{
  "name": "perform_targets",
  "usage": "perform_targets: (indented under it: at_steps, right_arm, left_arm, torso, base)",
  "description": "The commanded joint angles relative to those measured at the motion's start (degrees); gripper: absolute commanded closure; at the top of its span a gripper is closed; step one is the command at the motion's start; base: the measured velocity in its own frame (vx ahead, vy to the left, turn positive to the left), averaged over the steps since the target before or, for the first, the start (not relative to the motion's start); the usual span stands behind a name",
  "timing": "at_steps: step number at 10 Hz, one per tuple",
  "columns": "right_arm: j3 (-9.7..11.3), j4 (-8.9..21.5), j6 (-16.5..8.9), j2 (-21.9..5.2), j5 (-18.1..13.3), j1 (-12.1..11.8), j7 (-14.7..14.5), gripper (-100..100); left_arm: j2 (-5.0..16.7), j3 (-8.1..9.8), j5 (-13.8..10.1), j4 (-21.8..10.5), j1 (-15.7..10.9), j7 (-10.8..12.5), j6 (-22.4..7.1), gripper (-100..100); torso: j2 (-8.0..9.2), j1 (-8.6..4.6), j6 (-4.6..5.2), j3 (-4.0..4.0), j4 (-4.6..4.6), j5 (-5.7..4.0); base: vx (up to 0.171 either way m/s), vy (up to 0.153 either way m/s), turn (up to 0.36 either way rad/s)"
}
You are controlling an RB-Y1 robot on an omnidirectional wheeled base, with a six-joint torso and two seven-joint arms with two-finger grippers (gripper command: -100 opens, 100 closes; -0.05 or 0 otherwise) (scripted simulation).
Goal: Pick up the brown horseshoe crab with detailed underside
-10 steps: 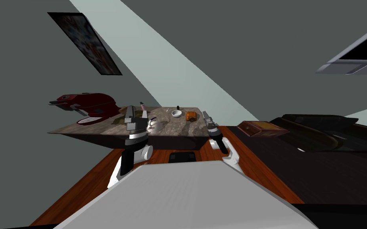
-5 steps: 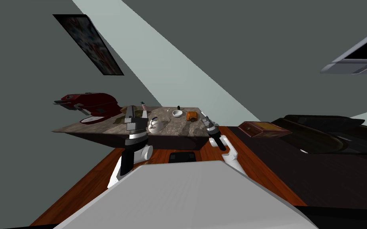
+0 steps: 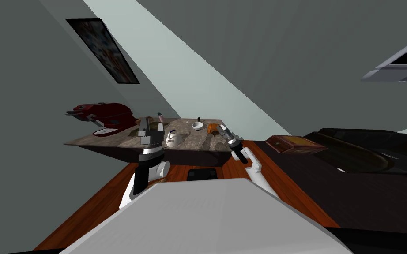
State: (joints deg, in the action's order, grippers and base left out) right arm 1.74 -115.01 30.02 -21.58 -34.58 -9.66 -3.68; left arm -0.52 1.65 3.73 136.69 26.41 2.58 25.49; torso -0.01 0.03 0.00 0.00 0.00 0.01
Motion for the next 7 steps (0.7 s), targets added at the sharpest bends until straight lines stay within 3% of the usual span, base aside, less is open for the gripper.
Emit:
perform_targets:
  at_steps: [1,7]
  right_arm:
    - [0.15,0.59,-0.41,-0.62,-2.34,0.71,-0.55,-100]
    - [1.31,5.01,-2.34,-3.76,-12.06,4.68,-4.24,-100]
  left_arm:
    - [0.00,0.00,0.00,0.00,0.00,0.00,0.00,0]
    - [0.00,0.00,0.00,0.00,0.00,0.00,0.00,0]
  torso:
    - [0.00,0.00,0.00,0.00,0.00,0.00]
    - [0.00,-0.03,0.01,0.00,0.00,-0.01]
  base:
    - [-0.004,0.005,0.018]
    - [-0.003,0.005,0.031]
